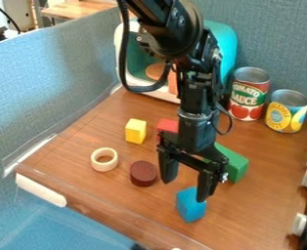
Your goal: Put the blue cube on top of the green arch
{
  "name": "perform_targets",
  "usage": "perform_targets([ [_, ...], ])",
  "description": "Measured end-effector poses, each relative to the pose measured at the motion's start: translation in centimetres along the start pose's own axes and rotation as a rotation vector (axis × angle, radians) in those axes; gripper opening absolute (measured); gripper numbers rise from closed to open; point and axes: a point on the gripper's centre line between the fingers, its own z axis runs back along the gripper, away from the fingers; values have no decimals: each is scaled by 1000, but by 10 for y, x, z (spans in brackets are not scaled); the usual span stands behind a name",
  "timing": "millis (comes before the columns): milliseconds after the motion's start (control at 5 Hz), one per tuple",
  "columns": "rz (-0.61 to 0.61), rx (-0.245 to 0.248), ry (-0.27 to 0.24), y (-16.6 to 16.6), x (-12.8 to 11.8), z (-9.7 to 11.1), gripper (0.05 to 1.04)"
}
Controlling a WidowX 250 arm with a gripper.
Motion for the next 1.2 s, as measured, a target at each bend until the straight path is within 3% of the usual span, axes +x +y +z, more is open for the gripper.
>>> perform_targets([
  [200,8,-1,5,0,-1,-2,999],
  [600,38,-16,84,2,-7,-23,999],
  [800,46,-15,86,3,-7,-24,963],
  [1200,38,-6,88,3,-5,-26,590],
])
